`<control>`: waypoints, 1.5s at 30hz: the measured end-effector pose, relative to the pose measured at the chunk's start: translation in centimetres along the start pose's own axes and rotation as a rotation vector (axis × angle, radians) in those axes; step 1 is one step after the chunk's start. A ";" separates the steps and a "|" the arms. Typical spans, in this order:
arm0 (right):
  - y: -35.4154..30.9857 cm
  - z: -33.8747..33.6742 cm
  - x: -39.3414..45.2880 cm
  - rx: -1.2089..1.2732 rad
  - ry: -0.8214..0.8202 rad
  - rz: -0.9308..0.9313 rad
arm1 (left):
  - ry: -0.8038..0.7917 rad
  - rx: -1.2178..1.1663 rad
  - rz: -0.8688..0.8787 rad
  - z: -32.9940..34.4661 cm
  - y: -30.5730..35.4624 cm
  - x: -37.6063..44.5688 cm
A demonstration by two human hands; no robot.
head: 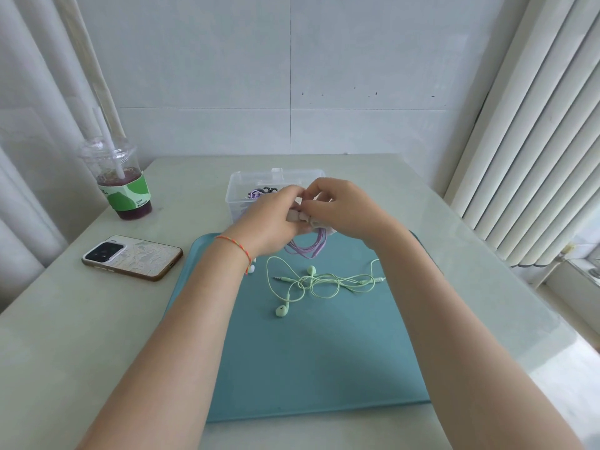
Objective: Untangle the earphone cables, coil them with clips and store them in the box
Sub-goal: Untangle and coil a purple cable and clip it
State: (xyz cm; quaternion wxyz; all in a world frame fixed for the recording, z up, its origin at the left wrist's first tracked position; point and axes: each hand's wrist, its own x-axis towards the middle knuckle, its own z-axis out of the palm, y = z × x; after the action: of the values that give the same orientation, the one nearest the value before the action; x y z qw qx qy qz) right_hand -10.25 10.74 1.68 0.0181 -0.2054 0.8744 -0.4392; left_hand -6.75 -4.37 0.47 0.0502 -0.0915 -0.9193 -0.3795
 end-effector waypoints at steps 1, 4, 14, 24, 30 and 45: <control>0.1 -0.1 0.0 0.020 -0.003 0.009 | 0.018 0.003 0.000 -0.1 0.0 0.0; 0.3 -0.3 0.2 0.108 -0.013 0.037 | 0.098 0.055 0.042 -0.4 0.1 -0.2; 0.6 -1.1 0.1 0.391 -0.042 0.051 | 0.323 -0.017 0.119 -0.5 0.1 -0.1; 0.6 -2.1 0.3 0.156 0.082 0.034 | 0.402 -0.080 0.158 -0.5 0.2 -0.1; 1.0 -2.8 0.2 0.254 0.122 0.005 | 0.363 -0.261 0.105 -0.5 0.1 0.0; 1.0 -2.9 -0.2 0.530 -0.025 0.024 | 0.441 -0.342 0.082 -0.6 -0.1 0.3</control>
State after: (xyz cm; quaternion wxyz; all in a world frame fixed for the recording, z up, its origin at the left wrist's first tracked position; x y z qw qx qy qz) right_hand -11.00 13.58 2.72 0.0872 -0.1883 0.7308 -0.6503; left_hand -7.01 -4.78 0.85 0.2481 -0.0510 -0.8045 -0.5373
